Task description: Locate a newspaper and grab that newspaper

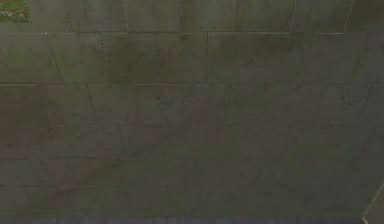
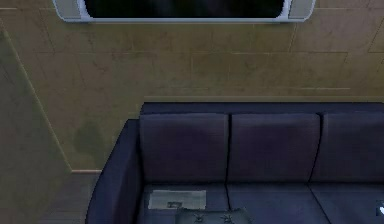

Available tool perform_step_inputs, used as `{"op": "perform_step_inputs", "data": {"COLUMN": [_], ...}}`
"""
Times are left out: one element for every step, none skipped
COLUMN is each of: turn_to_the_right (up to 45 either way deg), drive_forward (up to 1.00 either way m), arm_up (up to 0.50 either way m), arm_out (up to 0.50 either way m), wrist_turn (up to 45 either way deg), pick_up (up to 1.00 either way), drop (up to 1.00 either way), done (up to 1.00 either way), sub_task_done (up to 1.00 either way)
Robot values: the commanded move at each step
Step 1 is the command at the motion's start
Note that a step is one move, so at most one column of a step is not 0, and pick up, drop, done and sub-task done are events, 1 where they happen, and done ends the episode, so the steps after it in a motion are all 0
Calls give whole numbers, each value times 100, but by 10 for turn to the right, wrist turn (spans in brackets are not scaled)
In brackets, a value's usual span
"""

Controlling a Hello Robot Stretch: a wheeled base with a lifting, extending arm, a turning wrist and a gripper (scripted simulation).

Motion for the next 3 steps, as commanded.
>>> {"op": "perform_step_inputs", "data": {"turn_to_the_right": [0,0,0], "drive_forward": [0,0,0], "arm_up": [0,0,0], "arm_out": [40,0,0], "wrist_turn": [0,450,450], "pick_up": [0,0,0], "drop": [0,0,0], "done": [0,0,0], "sub_task_done": [0,0,0]}}
